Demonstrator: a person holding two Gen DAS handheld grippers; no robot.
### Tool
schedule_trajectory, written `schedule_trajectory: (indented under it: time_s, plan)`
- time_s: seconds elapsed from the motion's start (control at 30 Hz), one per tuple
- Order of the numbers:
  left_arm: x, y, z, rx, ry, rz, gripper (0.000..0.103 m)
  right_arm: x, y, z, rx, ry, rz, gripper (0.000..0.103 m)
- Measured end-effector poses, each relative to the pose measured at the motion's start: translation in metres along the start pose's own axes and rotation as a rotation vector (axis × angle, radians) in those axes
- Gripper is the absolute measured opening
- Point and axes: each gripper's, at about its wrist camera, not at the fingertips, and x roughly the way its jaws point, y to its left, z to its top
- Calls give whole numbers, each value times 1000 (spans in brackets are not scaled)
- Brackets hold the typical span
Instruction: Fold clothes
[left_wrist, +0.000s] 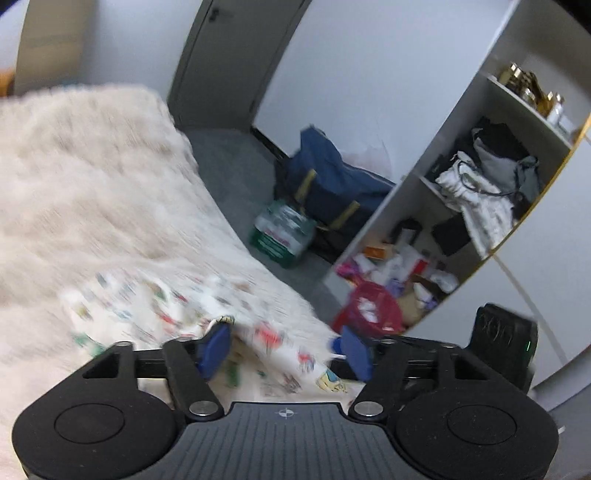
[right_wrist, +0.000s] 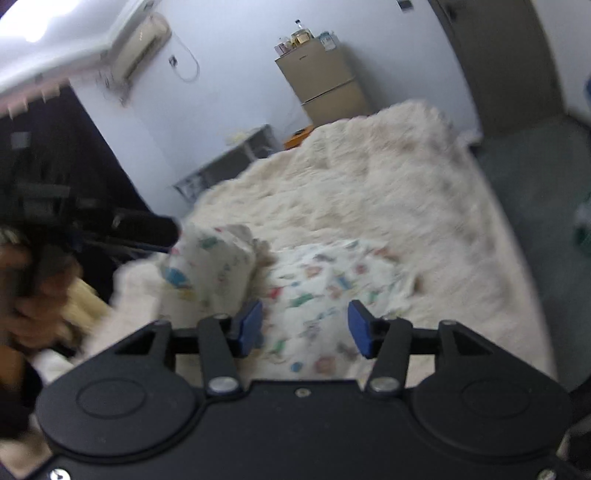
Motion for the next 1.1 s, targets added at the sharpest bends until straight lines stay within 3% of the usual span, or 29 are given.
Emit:
schedule_trajectory:
  time_s: [0.07,0.17,0.3,0.37,0.5,0.63,0.73,0.8,0.83,0.87,0.93,0.97,1.03,1.1]
  plan:
    - [-18,2,4,54,-46,57,78,-8,-5,2,14,-40,58,60]
    - [-28,5,4,89,-37,76,78,-13,6,0,-45,-47,116,72]
    - [-31,5,-14,190,2,113,85,-2,45,-5,-261,-51,36,77]
    - [-25,14,-29,227,27,185,85,4,64,-5,-378,-38,0,80]
    - [-19,42,-43,164,36,202,85,20,102,-3,-604,-17,-86,81]
    - [-36,83,-53,-27,-51,164,85,50,146,-3,-836,4,-131,81]
    - [-52,96,-59,-127,-129,116,85,86,180,-14,-999,100,-163,79]
    - [-59,87,-68,-110,-154,81,85,127,192,-22,-1078,235,-226,70]
    - [-62,82,-73,-99,-165,64,85,132,192,-22,-1080,253,-236,57]
    - [-66,77,-77,-88,-176,47,86,142,190,-19,-1057,282,-248,36]
    - [-57,69,-86,-62,-161,41,87,150,177,6,-891,307,-206,24]
    - [-52,65,-90,-48,-151,40,87,145,167,23,-780,286,-161,12]
    - [-42,58,-98,-22,-131,36,87,119,132,61,-481,171,-61,10]
    - [-32,50,-106,5,-112,33,87,101,91,77,-245,97,-26,10]
